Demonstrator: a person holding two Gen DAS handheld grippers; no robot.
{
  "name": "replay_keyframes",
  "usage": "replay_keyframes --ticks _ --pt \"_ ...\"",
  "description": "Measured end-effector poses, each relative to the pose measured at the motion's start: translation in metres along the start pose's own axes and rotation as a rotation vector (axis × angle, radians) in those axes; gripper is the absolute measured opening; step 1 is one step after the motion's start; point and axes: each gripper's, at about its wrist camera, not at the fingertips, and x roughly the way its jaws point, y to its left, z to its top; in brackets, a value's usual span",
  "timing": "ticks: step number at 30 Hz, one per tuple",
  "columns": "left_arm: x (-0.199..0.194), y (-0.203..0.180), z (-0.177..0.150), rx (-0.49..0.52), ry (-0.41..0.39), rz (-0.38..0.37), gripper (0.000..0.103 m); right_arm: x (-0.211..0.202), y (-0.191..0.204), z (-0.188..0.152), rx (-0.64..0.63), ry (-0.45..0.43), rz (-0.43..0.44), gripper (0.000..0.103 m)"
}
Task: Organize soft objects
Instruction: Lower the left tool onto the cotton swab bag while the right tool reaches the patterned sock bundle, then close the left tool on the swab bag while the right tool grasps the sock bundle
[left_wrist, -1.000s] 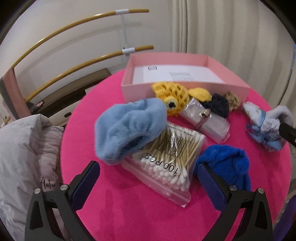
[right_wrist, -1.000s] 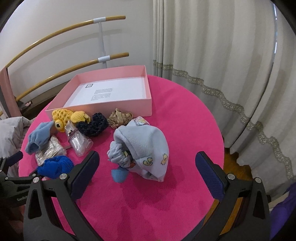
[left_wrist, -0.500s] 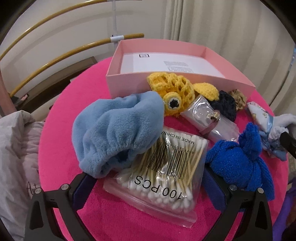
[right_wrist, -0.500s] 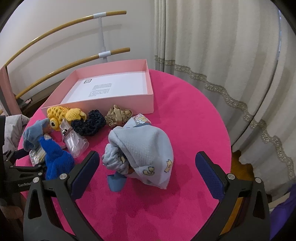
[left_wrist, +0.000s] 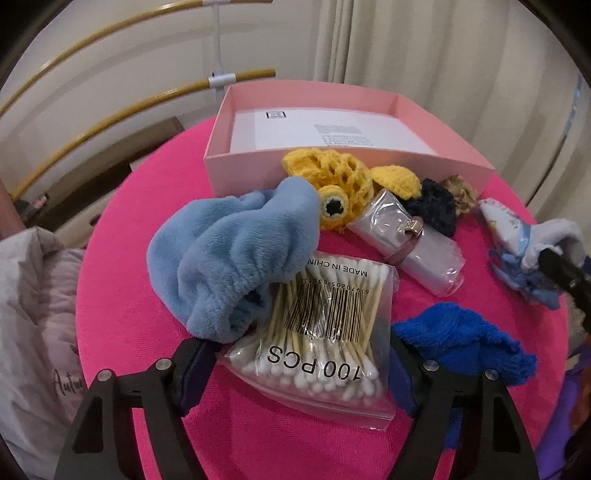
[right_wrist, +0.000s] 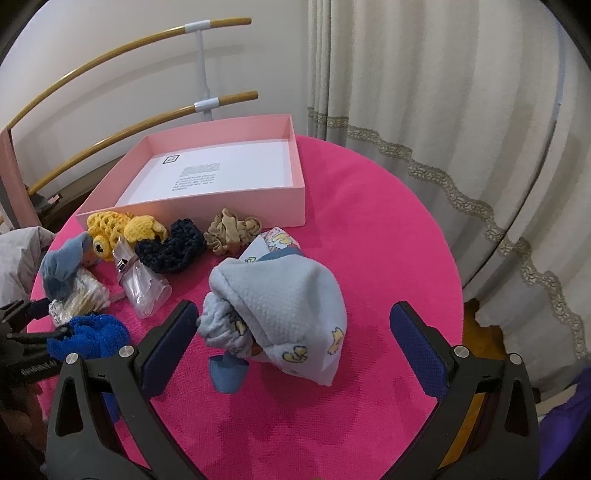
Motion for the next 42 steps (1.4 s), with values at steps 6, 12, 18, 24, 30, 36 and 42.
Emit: replay_keyframes --ticks 6,12,18,24,30,36,42 --pt "0.004 -0.012 -0.002 -0.026 -0.014 0.016 0.060 0.008 0.006 0.001 -0.019 0.021 0.005 0.103" --pt "-0.011 -0.019 -0.014 -0.046 -0.015 -0.003 0.057 0.032 0.002 -0.002 -0.001 0.082 0.019 0.087" --pt "-0.028 -0.012 -0.020 -0.072 -0.010 -0.046 0.057 0.030 -0.009 -0.008 0.034 0.082 0.089 0.059" --pt "-0.048 -0.012 -0.027 -0.068 -0.016 -0.060 0.056 0.014 -0.016 -0.011 0.049 0.057 0.125 0.056" --pt "-0.060 -0.013 -0.030 -0.037 0.003 -0.095 0.060 0.004 -0.010 -0.009 0.036 0.040 0.140 0.057" --pt "-0.055 -0.007 -0.036 -0.062 0.050 -0.077 0.066 0.007 -0.008 -0.013 0.040 0.057 0.145 0.058" --pt "-0.057 -0.009 -0.039 -0.087 0.060 -0.064 0.087 0.007 -0.009 -0.012 0.040 0.057 0.141 0.058"
